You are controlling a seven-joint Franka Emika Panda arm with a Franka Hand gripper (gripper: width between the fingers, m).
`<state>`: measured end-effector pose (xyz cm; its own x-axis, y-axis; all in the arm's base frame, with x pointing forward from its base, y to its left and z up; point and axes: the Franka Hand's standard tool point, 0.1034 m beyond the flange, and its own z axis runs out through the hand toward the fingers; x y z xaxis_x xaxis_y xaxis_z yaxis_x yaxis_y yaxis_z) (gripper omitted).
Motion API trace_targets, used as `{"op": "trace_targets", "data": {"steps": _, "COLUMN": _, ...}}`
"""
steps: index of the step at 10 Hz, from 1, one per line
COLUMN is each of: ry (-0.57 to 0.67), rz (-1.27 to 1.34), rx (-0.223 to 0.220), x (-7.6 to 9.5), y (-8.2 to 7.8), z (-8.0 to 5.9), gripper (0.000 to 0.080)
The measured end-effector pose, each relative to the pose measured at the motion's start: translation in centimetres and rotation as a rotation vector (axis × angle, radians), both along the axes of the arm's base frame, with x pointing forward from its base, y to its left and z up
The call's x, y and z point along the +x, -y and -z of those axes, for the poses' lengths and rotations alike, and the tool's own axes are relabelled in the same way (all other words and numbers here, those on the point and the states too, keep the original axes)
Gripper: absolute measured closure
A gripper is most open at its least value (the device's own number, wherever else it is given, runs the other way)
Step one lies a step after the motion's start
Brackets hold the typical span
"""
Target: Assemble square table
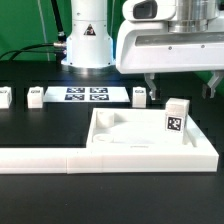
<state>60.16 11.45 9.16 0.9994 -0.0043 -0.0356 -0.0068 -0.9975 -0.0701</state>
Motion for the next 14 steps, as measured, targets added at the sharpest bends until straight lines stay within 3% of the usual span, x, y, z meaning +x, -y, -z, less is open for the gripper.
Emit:
{"op": "trace_targets", "data": {"steps": 2, "ry": -0.016, "rz": -0.089, "rx": 0.005, "x": -0.7, "y": 0.7, "z": 0.1, "gripper": 0.0150}}
{"op": "trace_targets", "data": {"steps": 7, "ry": -0.017, "rz": -0.086, "rx": 0.004, "x": -1.0, "y": 0.8, "z": 0.4, "gripper": 0.0150}}
{"op": "trace_targets", "data": {"steps": 8, "ry": -0.003, "rz": -0.076, "rx": 0.001, "x": -1.8, "y": 0.7, "z": 0.6, "gripper": 0.0150}}
{"op": "trace_targets", "data": {"steps": 12, "ry": 0.000, "rz": -0.079, "rx": -0.003, "x": -8.0, "y": 1.0, "z": 1.4, "gripper": 0.0150}}
{"op": "trace_targets", "data": {"steps": 14, "ry": -0.006, "rz": -0.079, "rx": -0.005, "x": -9.2, "y": 1.2, "z": 1.7, "gripper": 0.0150}}
